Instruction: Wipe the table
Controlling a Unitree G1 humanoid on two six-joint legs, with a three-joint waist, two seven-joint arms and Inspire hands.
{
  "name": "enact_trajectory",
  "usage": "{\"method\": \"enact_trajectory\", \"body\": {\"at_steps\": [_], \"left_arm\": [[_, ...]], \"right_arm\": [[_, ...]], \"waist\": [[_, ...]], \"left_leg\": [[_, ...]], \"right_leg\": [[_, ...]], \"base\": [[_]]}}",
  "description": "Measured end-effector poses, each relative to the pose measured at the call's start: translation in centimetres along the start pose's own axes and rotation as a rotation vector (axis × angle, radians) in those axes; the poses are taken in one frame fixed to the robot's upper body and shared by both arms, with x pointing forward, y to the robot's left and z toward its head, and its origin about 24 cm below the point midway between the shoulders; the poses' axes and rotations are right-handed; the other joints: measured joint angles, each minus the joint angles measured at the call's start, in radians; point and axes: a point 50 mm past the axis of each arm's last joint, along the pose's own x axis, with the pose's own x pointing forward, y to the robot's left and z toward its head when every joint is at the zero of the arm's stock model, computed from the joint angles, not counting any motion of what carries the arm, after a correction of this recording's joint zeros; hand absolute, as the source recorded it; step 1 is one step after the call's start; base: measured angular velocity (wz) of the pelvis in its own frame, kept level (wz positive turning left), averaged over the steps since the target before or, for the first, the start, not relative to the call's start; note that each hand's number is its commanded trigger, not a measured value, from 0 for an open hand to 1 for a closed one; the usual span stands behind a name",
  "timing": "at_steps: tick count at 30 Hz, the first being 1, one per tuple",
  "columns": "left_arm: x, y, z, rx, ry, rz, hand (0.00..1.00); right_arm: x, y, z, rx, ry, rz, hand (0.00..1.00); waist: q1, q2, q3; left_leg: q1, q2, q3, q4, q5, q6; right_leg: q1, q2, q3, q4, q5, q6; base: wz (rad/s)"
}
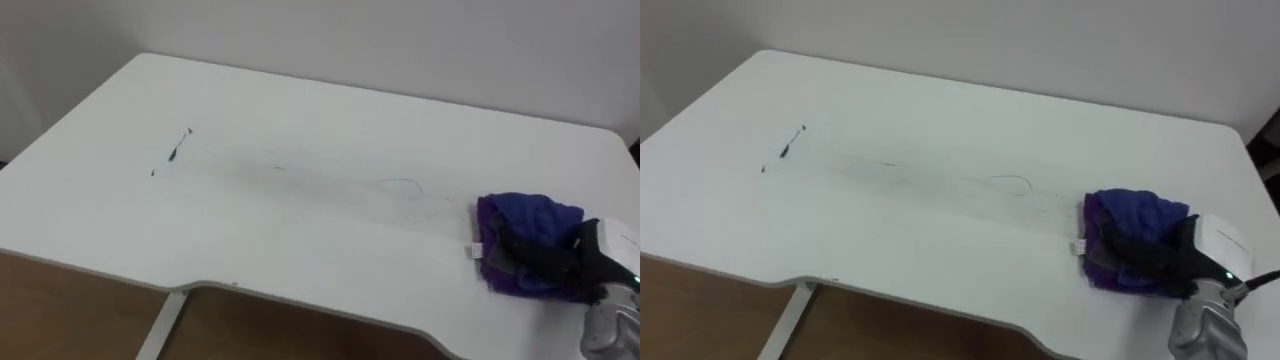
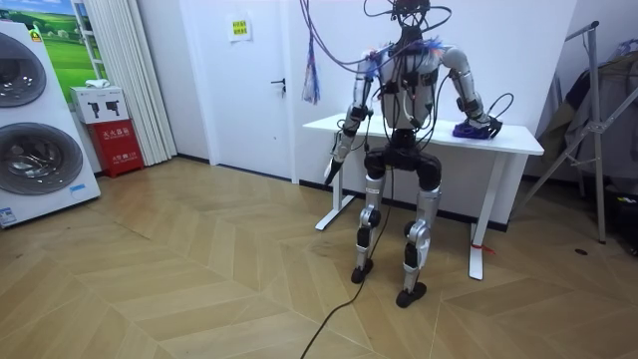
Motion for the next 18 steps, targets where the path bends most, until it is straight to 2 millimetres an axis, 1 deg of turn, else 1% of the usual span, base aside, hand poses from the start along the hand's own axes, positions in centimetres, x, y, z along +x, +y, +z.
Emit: {"method": "enact_trajectory", "body": {"at_steps": [2,4,7,9,10,11,14,15,16,18], "left_arm": [[0.0,-0.2,0.1,-0.005,-0.003,-0.005,0.0],[0.0,-0.3,0.1,-0.021,-0.001,-0.006,0.0],[0.0,-0.3,0.4,-0.036,-0.015,-0.013,0.0],[-0.1,-0.2,0.6,-0.041,-0.029,-0.012,0.0],[-0.1,-0.1,0.8,-0.049,-0.038,-0.01,0.0],[-0.1,0.0,0.7,-0.056,-0.039,-0.008,0.0],[0.0,0.5,0.7,-0.11,-0.04,0.005,0.0],[0.0,0.8,0.6,-0.12,-0.038,0.01,0.0],[0.0,0.9,0.4,-0.127,-0.031,0.014,0.0],[0.0,0.9,0.1,-0.142,-0.02,0.014,0.0]], "right_arm": [[-0.1,-0.4,0.6,-0.014,-0.038,-0.009,0.0],[-0.4,-0.7,1.0,-0.006,-0.068,-0.001,0.0],[-0.8,-1.2,1.3,0.014,-0.095,0.001,0.0],[-0.9,-1.5,1.3,0.021,-0.095,0.005,0.0],[-0.8,-1.6,1.1,0.02,-0.09,0.004,0.0],[-0.8,-1.7,1.0,0.023,-0.085,-0.001,0.0],[-0.6,-2.6,0.2,0.058,-0.044,-0.035,0.0],[-0.5,-3.0,-0.3,0.071,-0.025,-0.051,0.0],[-0.4,-3.3,-0.6,0.08,-0.008,-0.066,0.0],[-0.3,-4.1,-1.3,0.099,0.022,-0.1,0.0]], "waist": [[-0.008,0.001,-0.0005],[-0.03,-0.001,-0.0017],[-0.039,-0.002,-0.0014],[-0.042,-0.005,-0.0025],[-0.048,-0.007,-0.0005],[-0.051,-0.007,-0.0002],[-0.068,-0.011,-0.0002],[-0.08,-0.013,0.0003],[-0.087,-0.014,-0.0009],[-0.092,-0.014,-0.0007]], "left_leg": [[-0.002,0.002,0.017,-0.005,0.0,0.0],[0.002,0.003,0.03,-0.008,-0.001,0.002],[0.003,0.007,0.06,-0.016,-0.002,0.003],[0.007,0.01,0.075,-0.022,-0.002,0.004],[0.012,0.01,0.083,-0.027,-0.002,0.004],[0.014,0.01,0.087,-0.028,-0.003,0.005],[0.009,0.011,0.1,-0.03,-0.004,0.007],[0.005,0.011,0.1,-0.029,-0.004,0.007],[0.004,0.011,0.101,-0.029,-0.004,0.007],[0.003,0.012,0.106,-0.028,-0.004,0.007]], "right_leg": [[-0.013,0.0,0.023,0.001,0.0,0.0],[-0.018,0.0,0.037,0.002,0.0,0.0],[-0.031,0.0,0.066,0.01,0.0,0.0],[-0.045,-0.001,0.085,0.022,0.0,0.0],[-0.046,-0.001,0.096,0.022,0.0,0.0],[-0.046,-0.001,0.1,0.022,0.0,0.0],[-0.06,-0.001,0.11,0.025,0.0,0.0],[-0.064,-0.001,0.11,0.025,0.0,0.0],[-0.067,-0.001,0.11,0.028,0.0,0.0],[-0.076,-0.001,0.114,0.034,0.0,0.0]], "base": [[-0.22],[-0.18],[-0.27],[-0.26],[-0.26],[-0.18],[-0.12],[-0.03],[0.0],[-0.07]]}}
